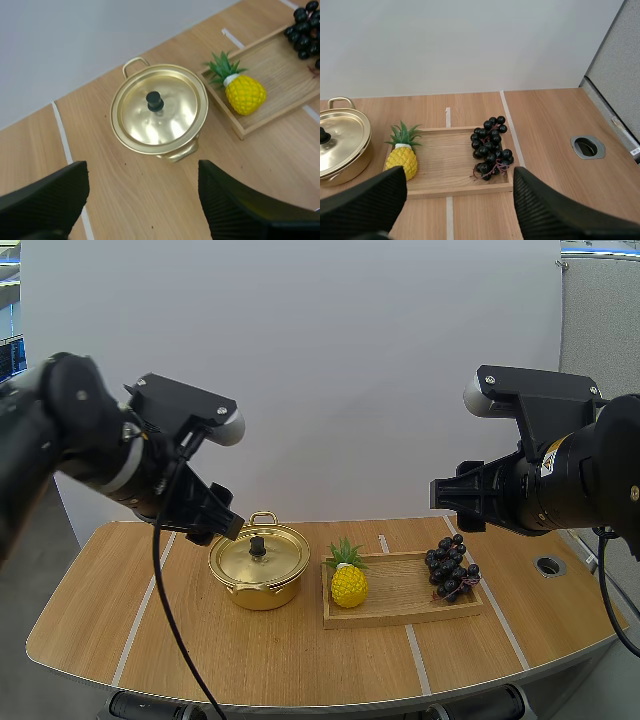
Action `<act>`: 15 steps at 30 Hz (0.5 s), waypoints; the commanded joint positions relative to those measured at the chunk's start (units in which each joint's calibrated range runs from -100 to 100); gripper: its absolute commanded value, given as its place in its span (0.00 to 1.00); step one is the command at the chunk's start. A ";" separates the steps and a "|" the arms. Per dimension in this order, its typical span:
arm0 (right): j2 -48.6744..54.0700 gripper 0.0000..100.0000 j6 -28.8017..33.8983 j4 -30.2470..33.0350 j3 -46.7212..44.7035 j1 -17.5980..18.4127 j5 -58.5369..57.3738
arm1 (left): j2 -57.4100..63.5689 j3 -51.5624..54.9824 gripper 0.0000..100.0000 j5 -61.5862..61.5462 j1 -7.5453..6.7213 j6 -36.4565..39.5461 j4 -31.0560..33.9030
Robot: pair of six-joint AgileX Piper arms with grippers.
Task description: Open the pot, put the grape inside, and close it
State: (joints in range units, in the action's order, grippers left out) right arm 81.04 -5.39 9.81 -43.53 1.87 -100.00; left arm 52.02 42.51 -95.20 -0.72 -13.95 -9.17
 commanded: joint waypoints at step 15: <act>0.01 1.00 0.20 0.27 0.31 0.11 0.00 | -30.30 -11.63 1.00 2.23 -0.01 -6.44 -1.27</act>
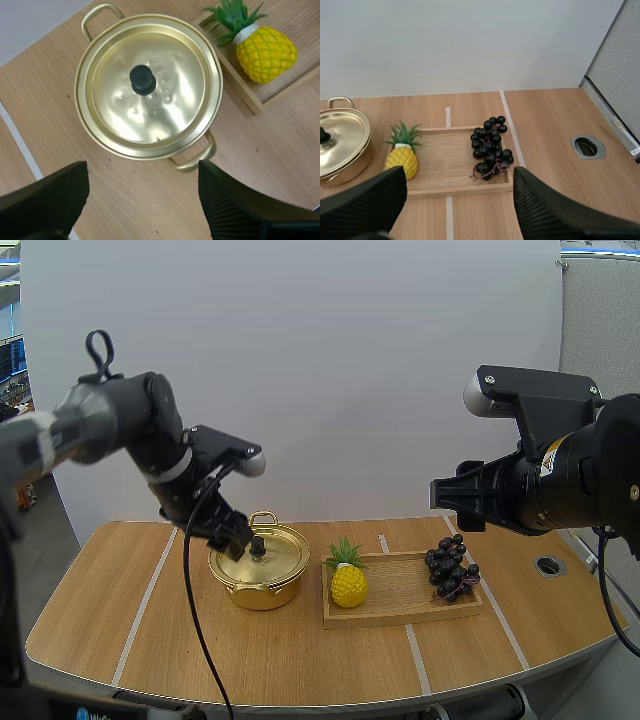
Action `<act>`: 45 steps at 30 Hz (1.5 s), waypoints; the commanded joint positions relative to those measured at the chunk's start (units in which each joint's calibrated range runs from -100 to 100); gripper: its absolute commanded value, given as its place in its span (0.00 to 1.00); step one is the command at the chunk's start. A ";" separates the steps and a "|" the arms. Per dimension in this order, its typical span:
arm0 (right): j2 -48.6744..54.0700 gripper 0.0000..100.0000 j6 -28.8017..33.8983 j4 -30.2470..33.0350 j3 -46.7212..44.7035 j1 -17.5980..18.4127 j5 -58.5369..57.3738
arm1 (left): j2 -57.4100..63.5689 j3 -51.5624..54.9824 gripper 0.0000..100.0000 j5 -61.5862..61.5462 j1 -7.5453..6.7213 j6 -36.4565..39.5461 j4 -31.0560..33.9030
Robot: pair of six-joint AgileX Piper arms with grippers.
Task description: Open the pot, put the grape inside, and close it
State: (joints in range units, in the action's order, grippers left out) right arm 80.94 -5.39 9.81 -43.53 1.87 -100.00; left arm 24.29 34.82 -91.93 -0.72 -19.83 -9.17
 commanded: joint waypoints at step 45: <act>0.12 1.00 0.20 0.27 0.31 0.11 0.00 | -29.49 -26.44 1.00 -8.07 -3.06 -5.19 -2.75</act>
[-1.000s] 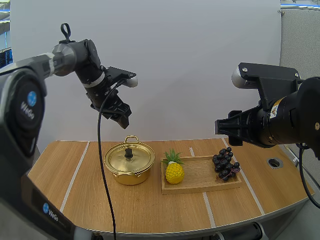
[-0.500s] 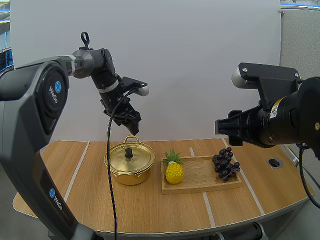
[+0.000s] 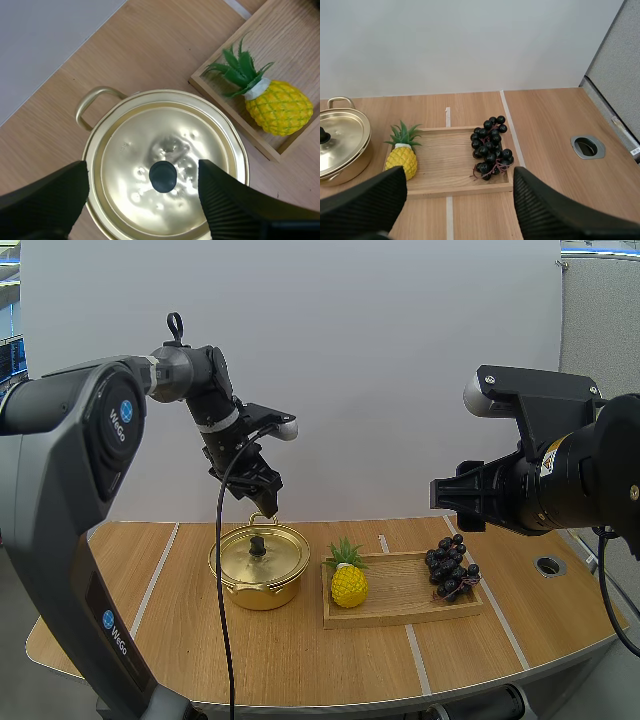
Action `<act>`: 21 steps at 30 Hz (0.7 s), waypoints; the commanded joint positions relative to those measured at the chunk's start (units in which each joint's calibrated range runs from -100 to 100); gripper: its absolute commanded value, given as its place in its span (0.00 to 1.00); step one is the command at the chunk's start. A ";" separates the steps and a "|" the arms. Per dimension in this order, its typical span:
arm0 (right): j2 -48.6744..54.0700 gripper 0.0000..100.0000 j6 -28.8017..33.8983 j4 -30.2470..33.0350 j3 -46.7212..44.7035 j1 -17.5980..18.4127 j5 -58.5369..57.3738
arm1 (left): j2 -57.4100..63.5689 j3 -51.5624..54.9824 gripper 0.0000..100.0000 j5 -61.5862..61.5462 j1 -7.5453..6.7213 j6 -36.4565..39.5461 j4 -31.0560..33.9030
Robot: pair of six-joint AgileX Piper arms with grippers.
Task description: Open the pot, put the grape inside, and close it
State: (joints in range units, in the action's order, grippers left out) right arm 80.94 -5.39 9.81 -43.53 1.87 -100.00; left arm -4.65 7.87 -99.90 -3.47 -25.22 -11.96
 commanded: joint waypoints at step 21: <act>0.12 1.00 0.20 0.27 0.31 0.11 0.00 | -2.90 7.55 1.00 1.31 -0.55 0.88 3.04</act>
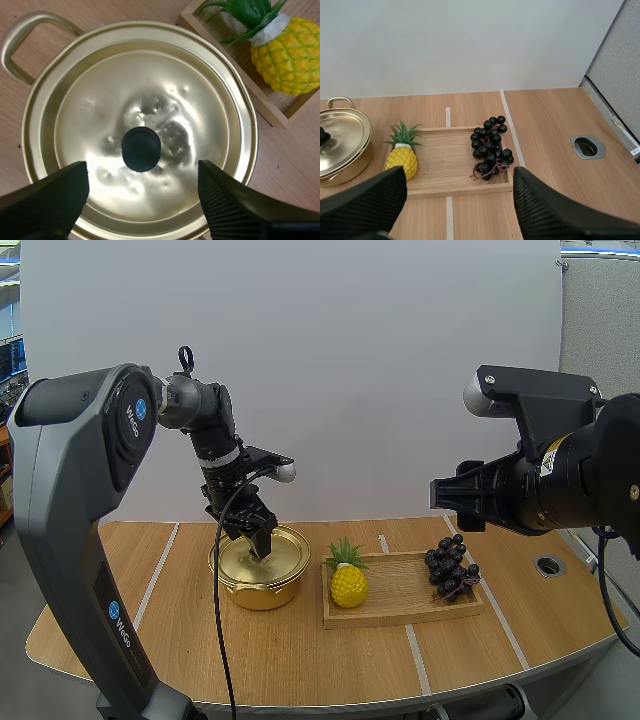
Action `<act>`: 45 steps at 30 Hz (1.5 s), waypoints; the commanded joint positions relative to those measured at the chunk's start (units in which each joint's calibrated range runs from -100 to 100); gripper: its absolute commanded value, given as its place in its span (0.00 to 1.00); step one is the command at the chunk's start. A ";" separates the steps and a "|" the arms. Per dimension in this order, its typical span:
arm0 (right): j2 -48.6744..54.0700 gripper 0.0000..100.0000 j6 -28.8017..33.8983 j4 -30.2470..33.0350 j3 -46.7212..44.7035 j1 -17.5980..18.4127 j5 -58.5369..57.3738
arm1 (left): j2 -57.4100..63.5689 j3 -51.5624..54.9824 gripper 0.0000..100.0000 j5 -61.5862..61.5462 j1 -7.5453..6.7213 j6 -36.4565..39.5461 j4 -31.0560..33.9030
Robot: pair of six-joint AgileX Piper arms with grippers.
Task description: Open the pot, put the grape inside, and close it
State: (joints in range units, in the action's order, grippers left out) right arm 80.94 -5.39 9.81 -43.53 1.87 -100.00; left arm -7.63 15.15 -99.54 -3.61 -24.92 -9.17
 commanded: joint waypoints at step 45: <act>0.12 1.00 0.20 0.27 0.31 0.11 0.00 | -2.98 0.27 0.22 7.75 -1.77 3.14 0.94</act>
State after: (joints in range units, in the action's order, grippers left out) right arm 80.94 -5.39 9.81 -43.53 1.87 -100.00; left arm -10.55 15.42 -92.84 -5.19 -21.95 -6.41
